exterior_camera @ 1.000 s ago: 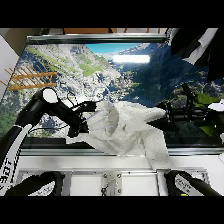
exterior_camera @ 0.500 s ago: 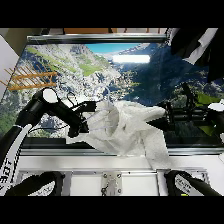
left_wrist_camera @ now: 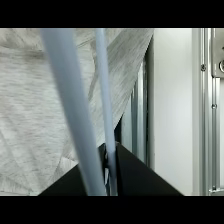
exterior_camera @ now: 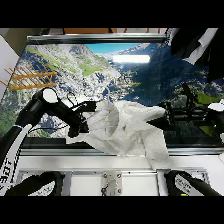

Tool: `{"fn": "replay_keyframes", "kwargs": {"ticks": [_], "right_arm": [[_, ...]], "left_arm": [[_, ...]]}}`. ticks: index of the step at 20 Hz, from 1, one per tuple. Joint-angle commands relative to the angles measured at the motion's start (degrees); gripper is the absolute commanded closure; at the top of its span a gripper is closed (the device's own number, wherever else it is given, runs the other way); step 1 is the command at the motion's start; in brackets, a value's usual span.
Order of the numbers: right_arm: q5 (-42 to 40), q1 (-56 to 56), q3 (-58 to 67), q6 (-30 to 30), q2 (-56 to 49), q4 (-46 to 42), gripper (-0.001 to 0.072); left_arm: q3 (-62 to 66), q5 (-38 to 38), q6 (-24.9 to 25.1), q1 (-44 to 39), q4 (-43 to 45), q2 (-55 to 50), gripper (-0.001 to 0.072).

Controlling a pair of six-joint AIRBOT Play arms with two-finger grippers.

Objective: Fold the clothes and pants, and hang the long-sleeved shirts on hangers.

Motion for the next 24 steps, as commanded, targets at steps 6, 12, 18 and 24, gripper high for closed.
{"fn": "replay_keyframes", "kwargs": {"ticks": [6, 12, 18, 24], "right_arm": [[0.1, 0.0, 0.0, -0.2, 0.0, 0.0, 0.0685], [0.1, 0.0, 0.0, -0.2, 0.0, 0.0, 0.0686], [0.1, 0.0, 0.0, -0.2, 0.0, 0.0, 0.0687], [0.1, 0.0, 0.0, -0.2, 0.0, 0.0, 0.0688]], "left_arm": [[0.0, 0.1, 0.0, 0.0, 0.0, 0.0, 0.0687], [0.0, 0.1, 0.0, 0.0, 0.0, 0.0, 0.0687], [0.0, 0.1, 0.0, 0.0, 0.5, 0.0, 0.0686], [0.0, 0.0, 0.0, 0.0, 0.5, 0.0, 0.0686]]}}
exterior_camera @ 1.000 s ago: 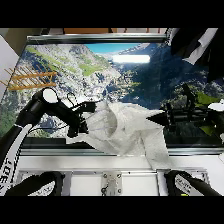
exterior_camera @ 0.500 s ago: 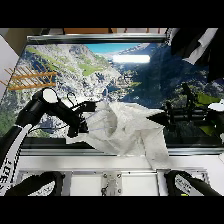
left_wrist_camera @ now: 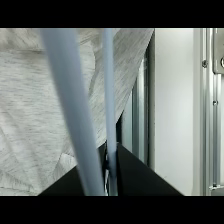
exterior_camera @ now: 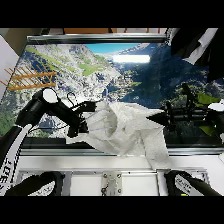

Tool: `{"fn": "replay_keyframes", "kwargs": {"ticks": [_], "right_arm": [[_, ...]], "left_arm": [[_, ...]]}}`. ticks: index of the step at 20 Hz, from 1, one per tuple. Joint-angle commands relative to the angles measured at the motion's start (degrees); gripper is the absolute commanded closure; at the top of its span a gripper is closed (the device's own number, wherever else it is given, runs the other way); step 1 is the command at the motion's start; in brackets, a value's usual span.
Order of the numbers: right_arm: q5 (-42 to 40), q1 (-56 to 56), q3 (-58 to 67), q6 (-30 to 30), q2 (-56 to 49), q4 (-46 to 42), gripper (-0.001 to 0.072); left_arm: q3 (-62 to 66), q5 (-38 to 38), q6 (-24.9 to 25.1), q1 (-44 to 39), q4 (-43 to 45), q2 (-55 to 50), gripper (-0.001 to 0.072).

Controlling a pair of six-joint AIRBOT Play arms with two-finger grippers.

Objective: Fold the clothes and pants, and hang the long-sleeved shirts on hangers.

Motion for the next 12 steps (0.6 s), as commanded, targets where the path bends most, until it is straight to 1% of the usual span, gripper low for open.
{"fn": "replay_keyframes", "kwargs": {"ticks": [1, 4, 5, 6, 7, 12], "right_arm": [[0.0, 0.0, 0.0, 0.0, 0.0, 0.0, 0.0689], [0.0, 0.0, 0.0, 0.0, 0.0, 0.0, 0.0689], [0.0, 0.0, 0.0, 0.0, 0.0, 0.0, 0.0688], [0.0, 0.0, 0.0, 0.0, 0.0, 0.0, 0.0689], [0.0, 0.0, 0.0, 0.0, 0.0, 0.0, 0.0689], [0.0, 0.0, 0.0, 0.0, 0.0, 0.0, 0.0690]], "left_arm": [[0.1, 0.0, 0.0, 0.0, 0.2, 0.1, 0.0686], [0.1, 0.0, 0.0, 0.0, 0.2, 0.0, 0.0684], [0.1, 0.0, 0.0, 0.0, 0.2, 0.0, 0.0557], [0.1, 0.2, -0.1, 0.0, 0.2, 0.0, 0.0351], [0.1, 0.5, -0.9, 0.0, 0.2, 0.0, 0.0317], [0.1, 0.6, -2.1, 0.0, 0.2, 0.1, 0.0316]]}}
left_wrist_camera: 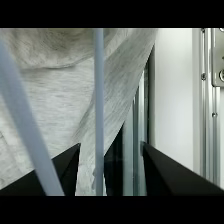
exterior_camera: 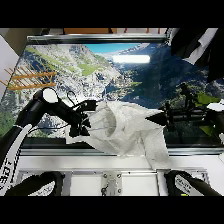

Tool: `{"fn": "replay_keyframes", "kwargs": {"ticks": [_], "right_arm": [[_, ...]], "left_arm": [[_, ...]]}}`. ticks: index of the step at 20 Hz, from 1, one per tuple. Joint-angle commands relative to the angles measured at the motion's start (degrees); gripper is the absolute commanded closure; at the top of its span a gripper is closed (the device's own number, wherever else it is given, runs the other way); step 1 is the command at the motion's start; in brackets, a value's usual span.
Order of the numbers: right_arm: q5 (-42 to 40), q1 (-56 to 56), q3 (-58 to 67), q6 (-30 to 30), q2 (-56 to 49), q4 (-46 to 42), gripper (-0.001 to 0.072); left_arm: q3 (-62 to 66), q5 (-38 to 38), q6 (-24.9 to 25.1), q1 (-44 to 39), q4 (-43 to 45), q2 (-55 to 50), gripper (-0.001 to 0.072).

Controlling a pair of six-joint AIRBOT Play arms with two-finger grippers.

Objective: Fold the clothes and pants, and hang the long-sleeved shirts on hangers.

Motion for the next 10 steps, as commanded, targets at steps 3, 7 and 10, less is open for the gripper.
{"fn": "replay_keyframes", "kwargs": {"ticks": [3, 7, 10], "right_arm": [[0.2, 0.0, 0.1, -0.2, 0.0, 0.1, 0.0690], [0.2, 0.0, 0.1, 0.1, 0.0, 0.1, 0.0690], [0.2, 0.0, 0.1, 0.1, 0.0, 0.1, 0.0690]], "left_arm": [[0.1, 0.3, -6.3, 1.0, 0.4, 0.1, 0.0316], [0.1, 1.5, -10.5, 5.4, 0.1, 3.1, 0.0316], [0.1, 1.4, -11.8, 8.0, -0.1, 7.0, 0.0316]]}}
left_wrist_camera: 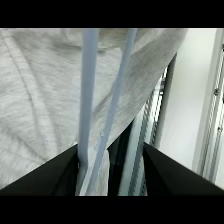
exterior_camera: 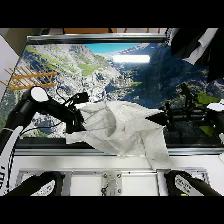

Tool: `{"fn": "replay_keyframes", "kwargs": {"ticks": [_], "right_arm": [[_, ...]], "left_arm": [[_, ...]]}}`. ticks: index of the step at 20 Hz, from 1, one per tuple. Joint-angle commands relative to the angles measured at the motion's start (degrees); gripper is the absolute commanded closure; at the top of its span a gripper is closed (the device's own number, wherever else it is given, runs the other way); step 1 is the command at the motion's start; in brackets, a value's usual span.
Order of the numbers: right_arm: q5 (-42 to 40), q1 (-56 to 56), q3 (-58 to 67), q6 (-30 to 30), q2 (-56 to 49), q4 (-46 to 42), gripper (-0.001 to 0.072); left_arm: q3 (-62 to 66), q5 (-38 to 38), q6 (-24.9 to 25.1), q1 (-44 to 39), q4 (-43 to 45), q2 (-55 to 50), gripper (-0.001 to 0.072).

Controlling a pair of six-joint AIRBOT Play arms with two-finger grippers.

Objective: Fold the clothes and pants, and hang the long-sleeved shirts on hangers.

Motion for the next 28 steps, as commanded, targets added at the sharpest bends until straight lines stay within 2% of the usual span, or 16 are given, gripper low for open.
{"fn": "replay_keyframes", "kwargs": {"ticks": [1, 6, 11, 13, 17, 20, 23, 25, 28], "right_arm": [[0.1, 0.0, 0.1, 0.2, 0.0, 0.0, 0.0691], [0.1, 0.0, 0.1, 0.2, 0.0, 0.5, 0.0692], [-2.5, 0.0, 0.1, 0.5, 2.9, 7.6, 0.0693], [-5.4, 0.0, 0.1, 2.8, 5.9, 10.1, 0.0693], [-10.3, 0.0, 0.8, 5.8, 12.5, 12.5, 0.0693], [-11.9, 0.0, 2.1, 8.0, 16.0, 12.5, 0.0693], [-12.0, 0.0, 2.4, 10.2, 17.7, 12.4, 0.0693], [-12.0, 0.0, 2.4, 10.4, 18.0, 12.5, 0.0693], [-11.9, 0.0, 2.4, 11.5, 18.1, 12.4, 0.0692]], "left_arm": [[0.0, 0.4, -3.3, 3.2, -0.3, 4.2, 0.0316], [0.0, 5.0, -11.0, 10.8, -0.3, 11.1, 0.0316], [0.0, 7.5, -21.5, 19.3, -0.2, 16.6, 0.0317], [0.0, 7.9, -26.0, 21.4, -0.1, 18.2, 0.0317], [-0.2, 10.2, -37.3, 22.1, 0.3, 19.7, 0.0318], [-4.0, 11.6, -52.4, 21.6, 0.0, 19.7, 0.0318], [-12.2, 14.8, -60.6, 16.1, -1.8, 19.6, 0.0310], [-17.6, 21.8, -65.0, 9.7, -5.3, 19.6, 0.0036], [-23.3, 38.2, -73.4, 0.1, -9.6, 19.6, 0.0021]]}}
